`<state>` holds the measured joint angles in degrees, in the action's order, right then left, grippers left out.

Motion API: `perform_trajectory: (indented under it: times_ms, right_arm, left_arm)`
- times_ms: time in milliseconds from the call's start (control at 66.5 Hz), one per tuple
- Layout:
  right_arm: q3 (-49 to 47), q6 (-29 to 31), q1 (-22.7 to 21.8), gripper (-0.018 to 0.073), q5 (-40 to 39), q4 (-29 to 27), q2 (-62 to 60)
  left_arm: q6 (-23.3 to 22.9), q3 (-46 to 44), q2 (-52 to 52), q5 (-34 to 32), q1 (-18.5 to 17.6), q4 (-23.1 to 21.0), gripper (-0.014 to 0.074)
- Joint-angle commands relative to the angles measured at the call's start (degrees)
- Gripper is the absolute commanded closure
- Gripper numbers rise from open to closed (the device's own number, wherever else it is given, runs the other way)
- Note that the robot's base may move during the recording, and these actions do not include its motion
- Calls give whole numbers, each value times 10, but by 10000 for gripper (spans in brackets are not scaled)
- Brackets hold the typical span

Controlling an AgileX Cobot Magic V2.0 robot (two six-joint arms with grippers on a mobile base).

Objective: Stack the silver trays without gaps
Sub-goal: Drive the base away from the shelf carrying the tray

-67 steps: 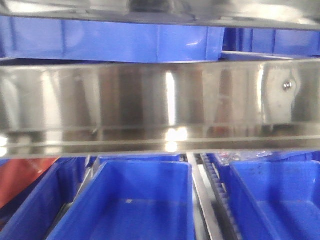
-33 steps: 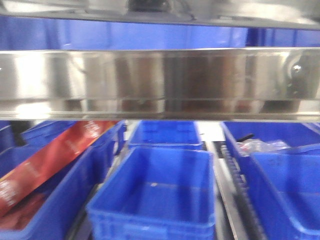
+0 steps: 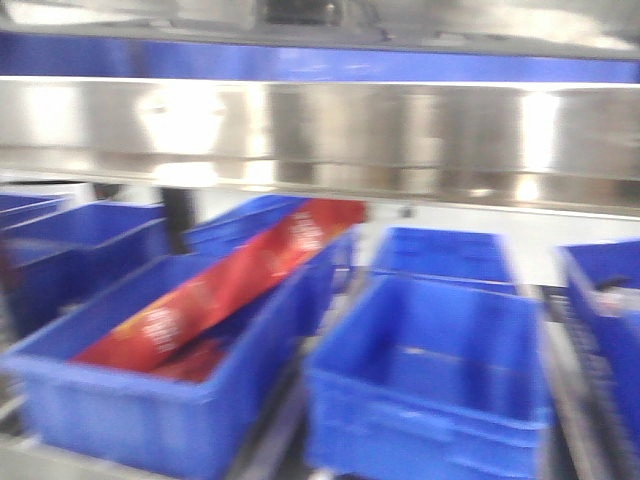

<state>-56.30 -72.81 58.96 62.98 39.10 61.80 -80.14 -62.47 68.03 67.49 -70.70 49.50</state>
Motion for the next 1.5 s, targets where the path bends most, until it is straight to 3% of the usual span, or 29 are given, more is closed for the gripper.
perform_trajectory:
  times_ms: [0, 1488]
  right_arm:
    - [-2, 3, 0, 574, -6, 27, -2]
    - [-2, 3, 0, 574, -6, 27, -2]
  left_arm:
    - [1, 1, -7, 1, -4, 12, 605]
    - [1, 1, -7, 1, -4, 12, 605]
